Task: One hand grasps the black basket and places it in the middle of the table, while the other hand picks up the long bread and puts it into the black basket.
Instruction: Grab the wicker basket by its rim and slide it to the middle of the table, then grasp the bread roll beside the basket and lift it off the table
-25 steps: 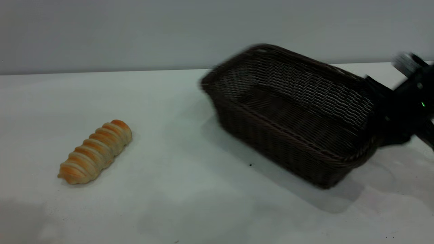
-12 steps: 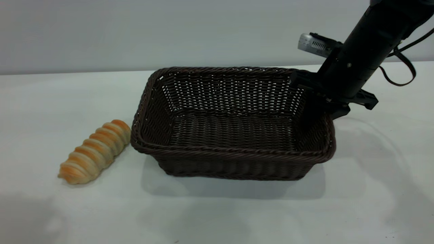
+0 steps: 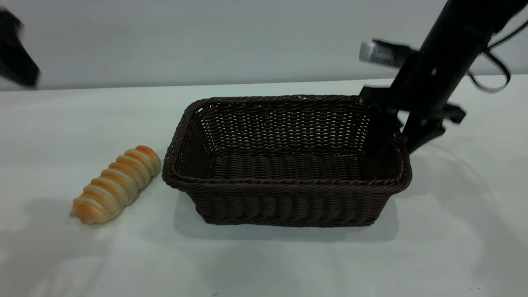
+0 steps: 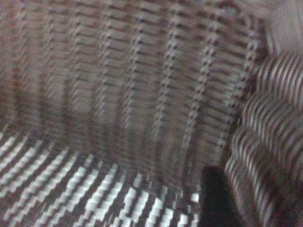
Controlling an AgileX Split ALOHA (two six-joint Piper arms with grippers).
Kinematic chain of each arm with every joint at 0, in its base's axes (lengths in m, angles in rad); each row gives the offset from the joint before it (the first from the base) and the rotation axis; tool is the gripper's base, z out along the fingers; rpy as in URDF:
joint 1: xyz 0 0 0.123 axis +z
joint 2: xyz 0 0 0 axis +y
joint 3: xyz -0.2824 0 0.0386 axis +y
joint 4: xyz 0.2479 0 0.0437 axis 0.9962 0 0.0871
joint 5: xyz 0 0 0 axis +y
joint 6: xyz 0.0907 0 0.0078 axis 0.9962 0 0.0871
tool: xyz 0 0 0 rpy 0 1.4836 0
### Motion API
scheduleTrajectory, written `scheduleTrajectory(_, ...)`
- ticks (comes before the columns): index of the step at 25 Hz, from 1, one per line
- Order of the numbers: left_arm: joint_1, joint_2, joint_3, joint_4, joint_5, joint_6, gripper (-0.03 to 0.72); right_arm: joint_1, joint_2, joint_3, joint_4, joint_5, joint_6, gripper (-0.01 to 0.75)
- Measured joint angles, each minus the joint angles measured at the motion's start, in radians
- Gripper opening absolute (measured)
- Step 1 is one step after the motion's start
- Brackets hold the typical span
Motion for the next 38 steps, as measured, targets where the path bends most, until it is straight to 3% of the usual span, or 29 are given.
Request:
scheduleTrajectory(6, 0.0, 0.265, -0.099, -0.004, -0.004, 0.0, 0.551, -0.002, -0.254, 0.0, -0.037, 0.11, -0.026, 0.486)
scheduleTrajectory(14, -0.042, 0.582, -0.323, -0.003, 0.042, 0.019, 0.551, -0.002, -0.686, 0.005, -0.039, 0.363, -0.046, 0.426)
scheduleTrajectory(21, -0.07, 0.774, -0.434, 0.011, 0.058, 0.098, 0.54, -0.002, -0.999, 0.141, -0.043, 0.39, -0.042, 0.411)
scheduleTrajectory(25, -0.07, 0.803, -0.439, 0.063, 0.037, 0.099, 0.432, -0.002, -1.172, 0.349, -0.05, 0.395, -0.038, 0.411)
scheduleTrajectory(31, -0.07, 0.812, -0.441, 0.113, 0.025, 0.078, 0.105, -0.002, -1.461, 0.71, -0.114, 0.36, -0.028, 0.409)
scheduleTrajectory(38, -0.072, 0.752, -0.507, 0.177, 0.156, 0.077, 0.068, -0.002, -1.756, 0.998, -0.276, 0.281, 0.079, 0.409)
